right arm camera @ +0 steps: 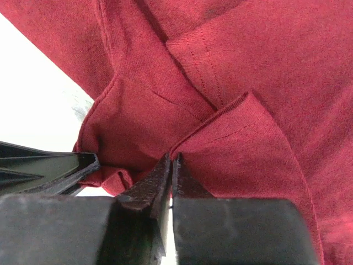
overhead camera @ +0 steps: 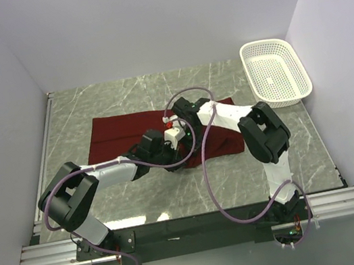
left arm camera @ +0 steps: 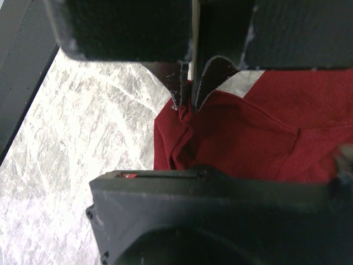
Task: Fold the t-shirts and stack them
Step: Fold the tshirt
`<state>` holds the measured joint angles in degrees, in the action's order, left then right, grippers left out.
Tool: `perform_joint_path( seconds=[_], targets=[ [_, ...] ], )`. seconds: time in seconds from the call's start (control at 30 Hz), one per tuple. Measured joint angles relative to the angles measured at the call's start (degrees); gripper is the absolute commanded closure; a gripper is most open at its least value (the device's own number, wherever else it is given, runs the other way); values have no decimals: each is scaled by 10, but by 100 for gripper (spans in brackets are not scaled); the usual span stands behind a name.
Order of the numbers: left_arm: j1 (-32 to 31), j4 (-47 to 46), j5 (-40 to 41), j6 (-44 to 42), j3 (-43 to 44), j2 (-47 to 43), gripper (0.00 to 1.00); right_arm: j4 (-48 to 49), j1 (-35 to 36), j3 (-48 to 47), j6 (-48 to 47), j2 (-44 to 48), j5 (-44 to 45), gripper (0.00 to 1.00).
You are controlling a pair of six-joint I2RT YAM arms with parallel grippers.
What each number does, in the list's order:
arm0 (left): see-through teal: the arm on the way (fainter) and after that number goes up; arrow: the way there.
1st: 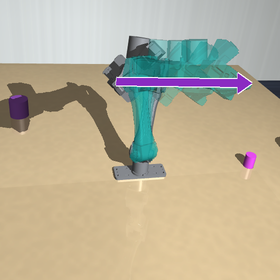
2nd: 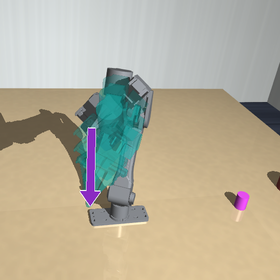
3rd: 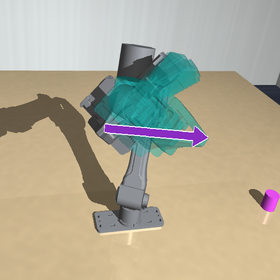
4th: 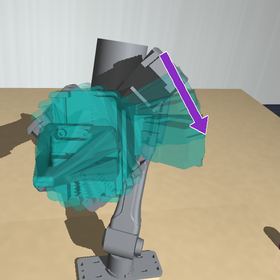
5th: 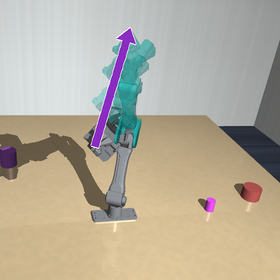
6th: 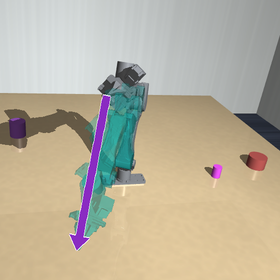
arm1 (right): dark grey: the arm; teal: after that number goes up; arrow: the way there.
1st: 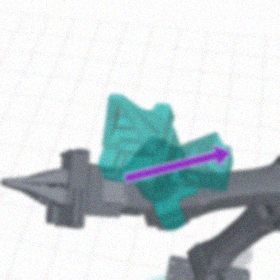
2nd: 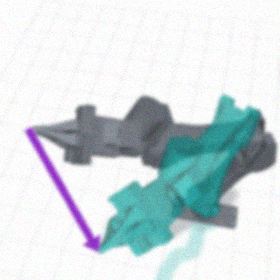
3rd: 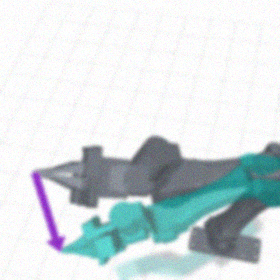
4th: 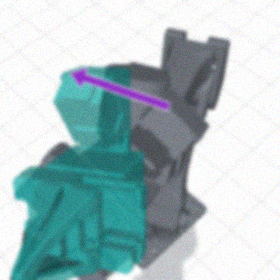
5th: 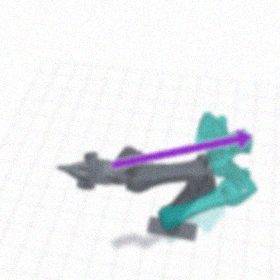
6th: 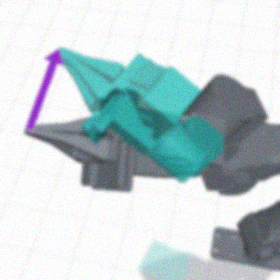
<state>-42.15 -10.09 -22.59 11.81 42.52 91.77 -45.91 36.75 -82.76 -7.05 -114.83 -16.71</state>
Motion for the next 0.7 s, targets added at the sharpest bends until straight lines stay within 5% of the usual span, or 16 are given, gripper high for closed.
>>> perform_joint_path(
  seconds=[0.47,0.7],
  targets=[
    [0,-14,7,1,-5,0,99,20,-49,85,1,118,-50,100],
    [-1,-10,11,0,-5,0,99,21,-49,136,-5,135,-67,75]
  ],
)
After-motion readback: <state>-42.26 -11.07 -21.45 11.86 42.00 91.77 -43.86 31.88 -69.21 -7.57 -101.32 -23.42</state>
